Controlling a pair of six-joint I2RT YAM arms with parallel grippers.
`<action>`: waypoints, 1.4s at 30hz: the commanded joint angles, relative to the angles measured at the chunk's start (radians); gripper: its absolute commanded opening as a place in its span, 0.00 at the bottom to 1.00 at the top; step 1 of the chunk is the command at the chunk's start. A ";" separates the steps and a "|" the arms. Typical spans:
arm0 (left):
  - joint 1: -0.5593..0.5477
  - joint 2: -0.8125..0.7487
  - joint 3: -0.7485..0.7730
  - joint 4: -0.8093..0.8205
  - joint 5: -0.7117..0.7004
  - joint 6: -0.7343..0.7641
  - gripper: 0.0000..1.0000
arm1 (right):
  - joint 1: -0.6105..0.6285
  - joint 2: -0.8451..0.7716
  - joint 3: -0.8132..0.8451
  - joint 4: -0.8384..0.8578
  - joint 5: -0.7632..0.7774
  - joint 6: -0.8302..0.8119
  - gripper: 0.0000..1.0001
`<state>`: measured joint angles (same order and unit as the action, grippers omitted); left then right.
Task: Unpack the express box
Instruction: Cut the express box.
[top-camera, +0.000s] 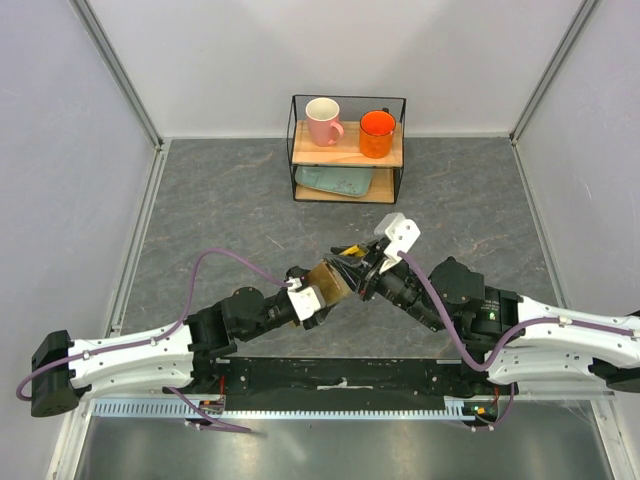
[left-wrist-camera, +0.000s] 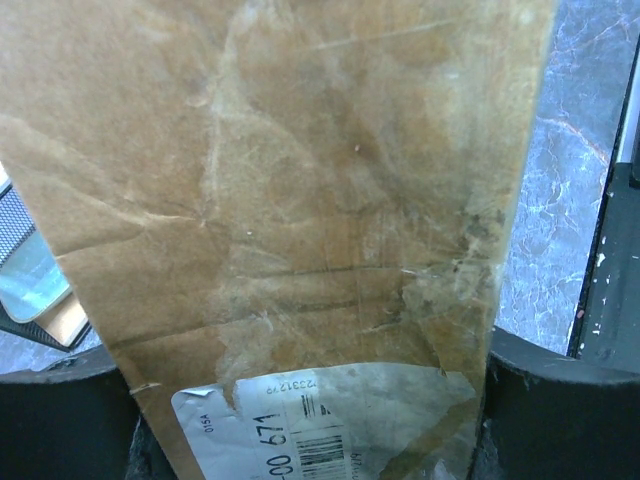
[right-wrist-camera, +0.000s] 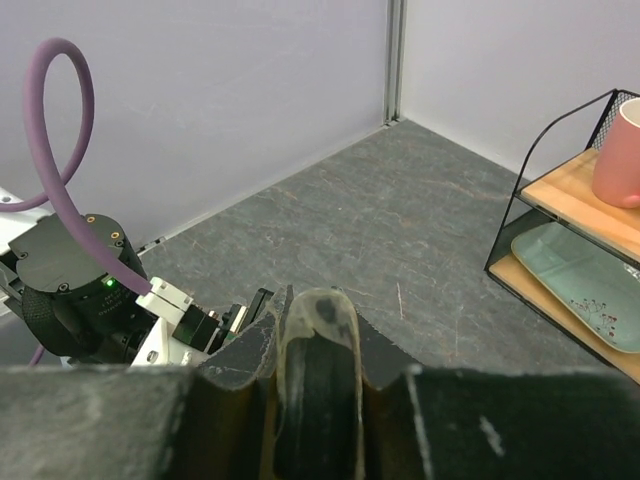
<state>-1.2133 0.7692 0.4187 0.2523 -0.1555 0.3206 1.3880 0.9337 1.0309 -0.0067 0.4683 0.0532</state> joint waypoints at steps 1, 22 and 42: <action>-0.003 -0.021 0.002 0.104 -0.012 -0.046 0.05 | 0.000 -0.019 -0.005 0.068 0.001 0.025 0.00; 0.006 -0.031 0.018 0.061 0.027 -0.057 0.02 | 0.000 -0.027 -0.003 0.028 0.016 0.005 0.00; 0.034 -0.036 0.026 0.038 0.005 -0.084 0.02 | -0.001 -0.004 0.003 -0.078 0.009 0.014 0.00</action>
<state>-1.1984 0.7582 0.4118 0.2100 -0.1284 0.2874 1.3880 0.9348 1.0084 -0.0120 0.4866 0.0406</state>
